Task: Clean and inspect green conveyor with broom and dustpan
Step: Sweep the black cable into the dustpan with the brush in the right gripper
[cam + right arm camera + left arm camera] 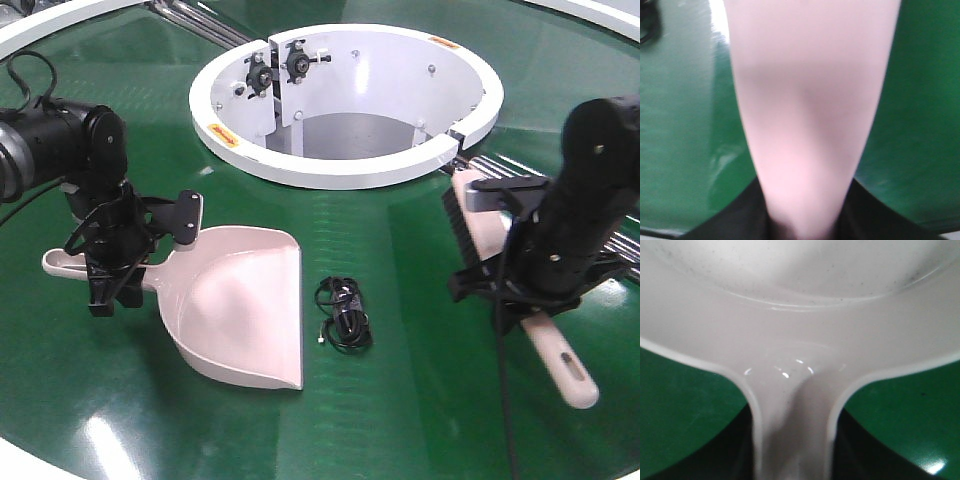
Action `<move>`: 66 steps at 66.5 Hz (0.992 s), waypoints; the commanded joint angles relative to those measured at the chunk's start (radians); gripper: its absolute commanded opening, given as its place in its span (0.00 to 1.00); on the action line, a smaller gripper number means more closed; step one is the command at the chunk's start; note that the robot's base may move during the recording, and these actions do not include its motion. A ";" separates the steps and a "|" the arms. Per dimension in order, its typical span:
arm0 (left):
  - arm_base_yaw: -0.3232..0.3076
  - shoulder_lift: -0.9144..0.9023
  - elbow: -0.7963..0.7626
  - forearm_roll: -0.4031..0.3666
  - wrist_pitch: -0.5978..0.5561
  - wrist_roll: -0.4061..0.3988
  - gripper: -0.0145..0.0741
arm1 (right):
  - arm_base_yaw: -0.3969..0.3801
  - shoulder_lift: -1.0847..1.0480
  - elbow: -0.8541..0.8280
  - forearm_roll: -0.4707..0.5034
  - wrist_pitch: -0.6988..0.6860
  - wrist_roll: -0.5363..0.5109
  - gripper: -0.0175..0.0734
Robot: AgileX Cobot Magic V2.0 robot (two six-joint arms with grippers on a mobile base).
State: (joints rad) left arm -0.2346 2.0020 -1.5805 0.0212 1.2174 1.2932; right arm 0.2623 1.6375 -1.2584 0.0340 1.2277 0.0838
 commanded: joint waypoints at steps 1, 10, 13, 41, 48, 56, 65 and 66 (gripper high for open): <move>0.000 -0.057 -0.033 -0.007 0.026 -0.003 0.17 | 0.070 -0.022 -0.030 -0.015 0.059 0.054 0.19; 0.000 -0.057 -0.033 -0.007 0.026 -0.003 0.17 | 0.155 0.029 -0.030 -0.020 0.059 0.127 0.19; 0.000 -0.057 -0.033 -0.007 0.026 -0.003 0.17 | 0.178 0.051 -0.030 -0.017 0.059 0.152 0.19; 0.000 -0.057 -0.033 -0.007 0.026 -0.003 0.17 | 0.254 0.153 -0.030 0.036 0.059 0.291 0.19; 0.000 -0.057 -0.033 -0.007 0.025 -0.003 0.17 | 0.255 0.158 -0.030 0.034 0.059 0.316 0.19; 0.000 -0.057 -0.033 -0.007 0.025 -0.003 0.17 | 0.255 0.163 -0.036 0.033 0.059 0.336 0.19; 0.000 -0.057 -0.033 -0.007 0.025 -0.003 0.17 | 0.255 0.184 -0.068 0.061 0.060 0.337 0.19; 0.000 -0.057 -0.033 -0.007 0.025 -0.003 0.17 | 0.255 0.191 -0.072 0.067 0.060 0.337 0.19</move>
State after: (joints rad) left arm -0.2346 2.0020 -1.5805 0.0212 1.2174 1.2932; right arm 0.5182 1.8548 -1.2810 0.0767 1.2186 0.4192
